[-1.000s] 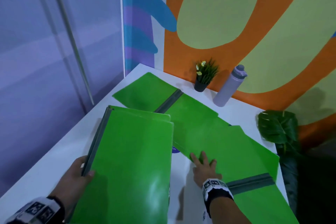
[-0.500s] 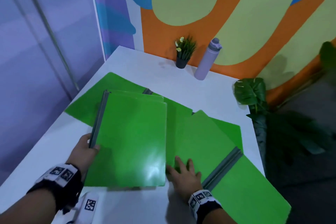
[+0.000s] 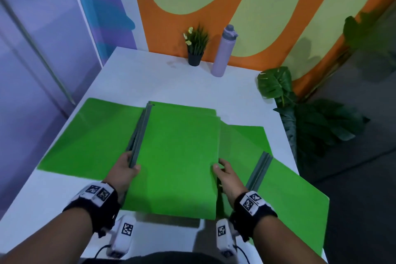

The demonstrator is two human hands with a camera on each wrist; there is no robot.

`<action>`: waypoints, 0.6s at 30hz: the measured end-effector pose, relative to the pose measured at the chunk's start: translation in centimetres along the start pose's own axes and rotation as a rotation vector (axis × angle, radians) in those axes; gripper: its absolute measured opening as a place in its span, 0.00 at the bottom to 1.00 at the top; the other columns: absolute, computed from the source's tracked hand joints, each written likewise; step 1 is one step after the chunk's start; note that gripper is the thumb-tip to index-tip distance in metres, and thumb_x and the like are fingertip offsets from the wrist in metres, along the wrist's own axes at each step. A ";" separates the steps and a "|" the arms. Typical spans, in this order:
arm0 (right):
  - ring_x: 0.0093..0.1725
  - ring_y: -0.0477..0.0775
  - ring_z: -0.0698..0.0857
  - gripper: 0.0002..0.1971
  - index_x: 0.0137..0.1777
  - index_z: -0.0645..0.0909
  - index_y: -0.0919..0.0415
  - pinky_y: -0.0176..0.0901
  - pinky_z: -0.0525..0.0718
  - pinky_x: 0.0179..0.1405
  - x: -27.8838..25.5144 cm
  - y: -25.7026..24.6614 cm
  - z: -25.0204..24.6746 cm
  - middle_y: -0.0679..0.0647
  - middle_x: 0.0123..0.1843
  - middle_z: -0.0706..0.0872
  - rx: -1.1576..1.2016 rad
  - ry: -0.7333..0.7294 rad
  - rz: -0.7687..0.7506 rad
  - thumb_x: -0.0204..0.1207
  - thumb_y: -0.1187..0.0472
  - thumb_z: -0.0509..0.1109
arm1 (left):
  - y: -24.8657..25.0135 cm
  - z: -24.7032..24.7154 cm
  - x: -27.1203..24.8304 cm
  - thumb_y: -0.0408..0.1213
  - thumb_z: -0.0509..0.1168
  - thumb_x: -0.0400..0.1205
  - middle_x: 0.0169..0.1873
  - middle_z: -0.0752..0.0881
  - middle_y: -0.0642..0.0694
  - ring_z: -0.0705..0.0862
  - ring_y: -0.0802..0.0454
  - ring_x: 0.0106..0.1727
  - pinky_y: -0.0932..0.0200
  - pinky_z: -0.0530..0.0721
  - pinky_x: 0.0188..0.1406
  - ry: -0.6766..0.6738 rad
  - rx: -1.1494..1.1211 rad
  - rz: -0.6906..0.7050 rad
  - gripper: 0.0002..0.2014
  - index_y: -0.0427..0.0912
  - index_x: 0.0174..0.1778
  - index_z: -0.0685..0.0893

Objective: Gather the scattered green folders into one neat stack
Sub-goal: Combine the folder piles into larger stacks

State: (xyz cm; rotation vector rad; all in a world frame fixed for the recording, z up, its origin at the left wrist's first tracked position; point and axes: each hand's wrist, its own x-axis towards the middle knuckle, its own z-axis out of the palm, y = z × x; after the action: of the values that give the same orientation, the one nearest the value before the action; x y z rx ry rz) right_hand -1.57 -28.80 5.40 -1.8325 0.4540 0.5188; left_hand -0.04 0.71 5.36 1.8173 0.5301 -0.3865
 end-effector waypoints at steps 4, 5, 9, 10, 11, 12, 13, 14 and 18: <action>0.66 0.63 0.78 0.27 0.79 0.57 0.44 0.58 0.76 0.65 0.6 0.6 -1.7 0.63 0.80 0.66 0.209 0.149 0.057 0.82 0.55 0.60 | 1.4 2.3 0.1 0.31 0.63 0.83 0.67 0.78 0.41 0.76 0.41 0.67 0.36 0.69 0.76 -0.130 0.013 0.015 0.25 0.44 0.77 0.66; 0.74 0.65 0.71 0.29 0.81 0.55 0.44 0.63 0.71 0.72 0.7 0.9 -2.1 0.61 0.82 0.62 0.208 0.147 0.076 0.82 0.56 0.61 | 1.6 2.9 0.1 0.33 0.63 0.84 0.70 0.77 0.41 0.75 0.40 0.70 0.38 0.69 0.77 -0.163 0.028 0.006 0.28 0.44 0.80 0.64; 0.80 0.68 0.61 0.29 0.82 0.55 0.48 0.67 0.64 0.74 1.0 2.2 -3.2 0.59 0.84 0.58 0.173 0.203 0.128 0.83 0.61 0.59 | 1.9 4.7 0.4 0.44 0.59 0.86 0.72 0.78 0.41 0.77 0.40 0.72 0.45 0.74 0.72 -0.193 0.316 0.070 0.25 0.41 0.78 0.68; 0.80 0.69 0.61 0.29 0.81 0.56 0.47 0.67 0.65 0.74 1.1 2.6 -3.4 0.60 0.84 0.58 0.181 0.235 0.144 0.83 0.62 0.59 | 1.8 4.6 0.8 0.46 0.58 0.86 0.69 0.80 0.41 0.79 0.40 0.71 0.46 0.76 0.70 -0.135 0.435 0.105 0.23 0.39 0.75 0.73; 0.79 0.69 0.62 0.29 0.80 0.57 0.46 0.68 0.66 0.75 1.2 3.0 -3.5 0.60 0.83 0.59 0.195 0.258 0.162 0.82 0.63 0.59 | 1.4 4.1 1.6 0.47 0.59 0.85 0.69 0.81 0.39 0.81 0.39 0.68 0.44 0.79 0.68 -0.047 0.529 0.138 0.23 0.39 0.72 0.76; 0.79 0.70 0.63 0.29 0.80 0.58 0.44 0.70 0.67 0.74 1.2 3.5 -3.7 0.61 0.83 0.59 0.212 0.279 0.175 0.82 0.63 0.59 | 0.7 3.3 2.5 0.47 0.61 0.84 0.67 0.82 0.37 0.82 0.37 0.66 0.42 0.82 0.66 0.050 0.600 0.139 0.22 0.39 0.71 0.78; 0.78 0.70 0.64 0.29 0.80 0.59 0.43 0.71 0.68 0.73 1.2 4.0 -3.8 0.61 0.83 0.59 0.223 0.292 0.185 0.81 0.64 0.59 | -0.1 2.3 3.6 0.47 0.65 0.81 0.65 0.82 0.36 0.84 0.36 0.62 0.39 0.85 0.62 0.136 0.649 0.112 0.23 0.39 0.70 0.78; 0.77 0.69 0.65 0.29 0.79 0.59 0.43 0.71 0.69 0.73 1.1 4.4 -3.9 0.61 0.83 0.60 0.230 0.298 0.191 0.81 0.65 0.59 | -1.2 1.2 4.6 0.47 0.68 0.78 0.61 0.83 0.36 0.85 0.36 0.58 0.38 0.87 0.58 0.196 0.685 0.059 0.25 0.39 0.68 0.77; 0.76 0.68 0.68 0.29 0.80 0.59 0.47 0.68 0.70 0.73 0.9 5.5 -4.2 0.62 0.82 0.63 0.221 0.310 0.187 0.81 0.65 0.60 | -3.0 -1.1 5.9 0.48 0.73 0.74 0.53 0.80 0.37 0.84 0.37 0.54 0.38 0.88 0.55 0.231 0.842 -0.040 0.26 0.36 0.63 0.76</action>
State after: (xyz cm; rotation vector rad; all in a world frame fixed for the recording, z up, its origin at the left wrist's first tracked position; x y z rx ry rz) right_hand -3.32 -34.56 1.80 -1.6687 0.8648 0.2942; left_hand 3.30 3.47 0.25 2.6883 0.6138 -0.4704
